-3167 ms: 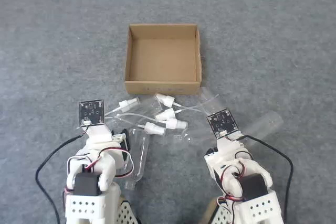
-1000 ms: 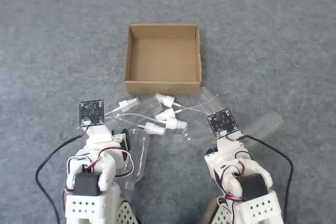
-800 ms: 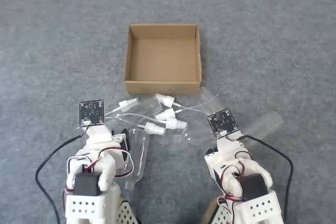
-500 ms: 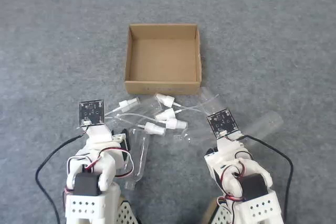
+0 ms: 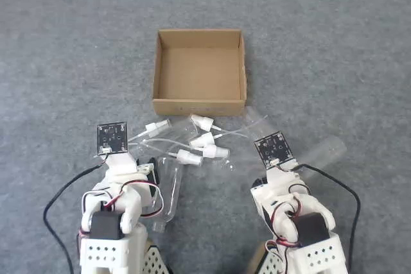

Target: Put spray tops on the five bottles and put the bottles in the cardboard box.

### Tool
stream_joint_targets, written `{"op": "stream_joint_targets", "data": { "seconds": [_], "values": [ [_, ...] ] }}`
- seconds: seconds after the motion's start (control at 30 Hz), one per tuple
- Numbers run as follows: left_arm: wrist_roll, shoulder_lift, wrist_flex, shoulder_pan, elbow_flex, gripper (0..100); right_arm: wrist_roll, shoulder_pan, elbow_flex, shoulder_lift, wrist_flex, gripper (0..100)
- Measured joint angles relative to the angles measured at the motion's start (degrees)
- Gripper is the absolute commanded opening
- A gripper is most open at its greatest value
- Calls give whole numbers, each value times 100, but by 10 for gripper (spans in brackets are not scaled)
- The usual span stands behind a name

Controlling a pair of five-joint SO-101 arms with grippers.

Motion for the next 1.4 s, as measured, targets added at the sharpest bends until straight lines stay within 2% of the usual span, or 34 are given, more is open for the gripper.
{"op": "stream_joint_targets", "data": {
  "seconds": [0.13,0.43,1.07,1.4],
  "values": [
    [0,0,0,0,0,112,0,220,-316,-9,0,9],
    [0,0,0,0,0,112,0,1196,-1662,-88,0,9],
    [0,0,0,0,0,112,0,1327,-3701,-79,53,9],
    [0,0,0,0,0,112,0,1327,-5565,2084,976,12]
  ]
}}
